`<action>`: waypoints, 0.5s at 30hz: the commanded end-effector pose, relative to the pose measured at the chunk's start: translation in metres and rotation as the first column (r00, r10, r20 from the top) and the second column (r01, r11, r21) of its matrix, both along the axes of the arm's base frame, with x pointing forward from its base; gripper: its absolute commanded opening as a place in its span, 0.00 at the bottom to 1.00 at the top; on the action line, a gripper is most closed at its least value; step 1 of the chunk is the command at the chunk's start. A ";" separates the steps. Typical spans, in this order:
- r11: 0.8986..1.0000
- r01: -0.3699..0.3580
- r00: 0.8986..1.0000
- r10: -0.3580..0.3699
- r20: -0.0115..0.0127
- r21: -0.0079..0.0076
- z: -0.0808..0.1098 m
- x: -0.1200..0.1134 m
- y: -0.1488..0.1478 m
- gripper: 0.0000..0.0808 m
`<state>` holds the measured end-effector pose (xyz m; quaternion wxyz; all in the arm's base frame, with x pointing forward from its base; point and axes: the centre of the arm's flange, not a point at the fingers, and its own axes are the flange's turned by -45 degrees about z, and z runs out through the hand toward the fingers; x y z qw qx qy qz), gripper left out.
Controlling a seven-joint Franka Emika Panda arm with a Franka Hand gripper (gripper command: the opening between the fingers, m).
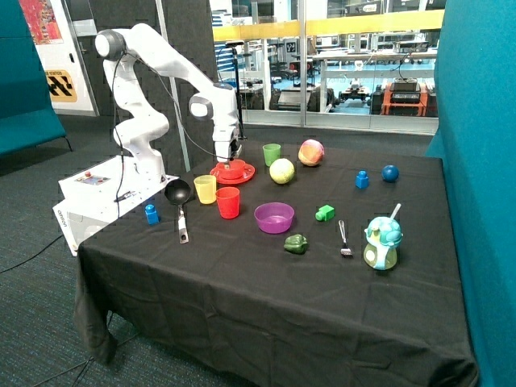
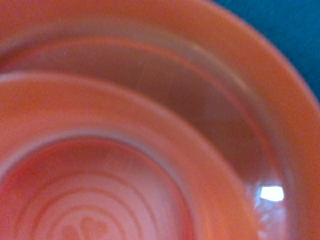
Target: Place the bowl on the plate and the cup in the bowl matching the color
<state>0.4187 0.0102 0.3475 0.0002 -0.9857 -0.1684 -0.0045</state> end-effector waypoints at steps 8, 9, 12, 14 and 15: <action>1.000 -0.002 1.000 0.002 -0.009 -0.002 0.042 0.040 -0.013 0.43; 1.000 0.002 1.000 -0.002 -0.009 -0.002 0.043 0.042 -0.015 0.41; 1.000 0.020 1.000 -0.020 -0.009 -0.002 0.048 0.052 -0.022 0.40; 1.000 0.029 1.000 -0.029 -0.009 -0.002 0.050 0.058 -0.027 0.37; 0.999 0.033 0.999 -0.033 -0.009 -0.002 0.051 0.060 -0.029 0.37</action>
